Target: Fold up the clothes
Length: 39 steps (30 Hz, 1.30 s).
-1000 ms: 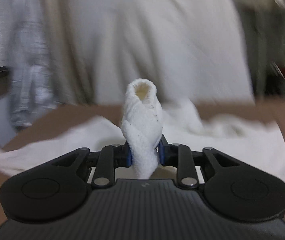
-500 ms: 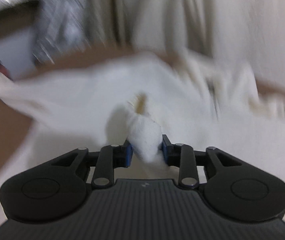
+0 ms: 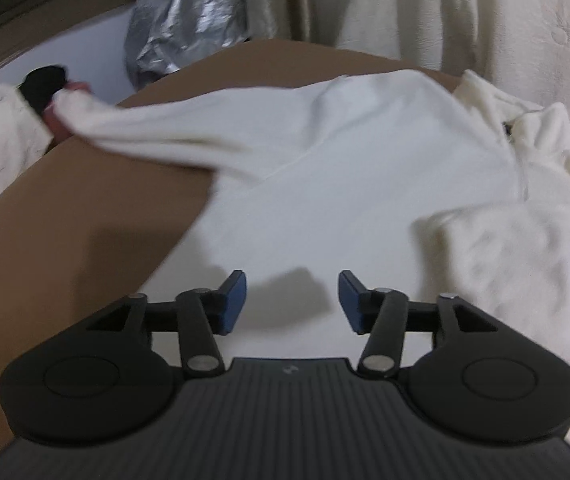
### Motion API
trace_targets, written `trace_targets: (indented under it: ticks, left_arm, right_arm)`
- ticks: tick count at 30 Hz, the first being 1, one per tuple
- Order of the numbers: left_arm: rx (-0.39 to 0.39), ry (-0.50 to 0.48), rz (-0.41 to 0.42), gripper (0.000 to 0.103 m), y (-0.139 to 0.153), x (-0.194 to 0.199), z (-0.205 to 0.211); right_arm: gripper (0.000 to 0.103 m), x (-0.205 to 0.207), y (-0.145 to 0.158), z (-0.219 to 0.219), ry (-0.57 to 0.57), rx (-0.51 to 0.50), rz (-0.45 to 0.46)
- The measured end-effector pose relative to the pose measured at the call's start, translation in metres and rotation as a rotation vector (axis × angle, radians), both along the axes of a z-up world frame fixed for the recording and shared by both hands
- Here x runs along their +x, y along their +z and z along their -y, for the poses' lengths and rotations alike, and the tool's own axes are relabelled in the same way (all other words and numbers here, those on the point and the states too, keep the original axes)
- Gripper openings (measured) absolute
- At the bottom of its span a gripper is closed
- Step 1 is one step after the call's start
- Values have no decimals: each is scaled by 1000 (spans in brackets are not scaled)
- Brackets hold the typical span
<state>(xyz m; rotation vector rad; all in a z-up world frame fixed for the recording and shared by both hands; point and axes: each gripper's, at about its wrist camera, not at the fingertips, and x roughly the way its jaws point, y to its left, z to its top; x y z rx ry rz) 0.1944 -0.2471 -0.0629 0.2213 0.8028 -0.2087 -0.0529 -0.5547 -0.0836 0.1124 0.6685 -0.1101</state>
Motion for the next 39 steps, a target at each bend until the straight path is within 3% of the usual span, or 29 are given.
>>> trace_targets:
  ticks: [4,7,10,14,16,19,20,21,22,23,25,28,30,33,35,36,37,38,39]
  left_arm:
    - [76,35,35,58,-1,-2,-36]
    - [18,90,5,60,6,11,-58]
    - [-53,60,11,60,8,21,-70]
    - [-144,28,-14,61,-2,40,-76]
    - [-189,34,-38,61,-8,47,-79]
    - [-216,12,-54,61,-14,55,-79]
    - [-225,3,-59,61,-17,58,-79]
    - [-214,0,-55,61,-18,59,-79]
    - [-205,-1,-48,61,-18,61,-79]
    - [-213,0,-47,61,-18,62,-80]
    - [-233,4,-46,61,-17,66,-82]
    - [-336,16,-53,61,-12,72,-88]
    - [-392,21,-66,61,-11,76,-91]
    - [-416,28,-82,61,-13,79,-94]
    - [-413,35,-89,61,-14,80,-95]
    - [-412,38,-93,61,-15,81,-95]
    - [-410,42,-97,61,-16,82,-96]
    - [-408,45,-101,61,-17,82,-96]
    - [-407,48,-105,61,-18,83,-97]
  right_arm:
    - [67,2,0,-26,145,25,6]
    - [67,21,-4,-42,187,24,18]
    - [67,51,-4,-64,225,1,7]
    - [70,99,-6,-119,289,-167,-15]
    - [70,133,-19,-147,342,-226,-65]
    - [69,177,-45,-184,348,-415,-136]
    - [66,191,-54,-191,342,-489,-143]
    - [56,200,-56,-191,331,-514,-130]
    - [42,210,-50,-183,298,-451,-119]
    - [9,219,-43,-175,260,-388,-105]
    - [10,222,-17,-148,105,-241,-3]
    - [10,216,25,-107,-150,-52,184]
    - [11,211,47,-92,-256,13,307]
    - [12,223,62,-90,-326,123,382]
    - [17,240,63,-100,-319,136,362]
    - [25,257,58,-108,-294,99,320]
    - [34,274,51,-114,-258,67,245]
    - [55,291,38,-118,-209,88,148]
    - [58,306,26,-121,-163,110,56]
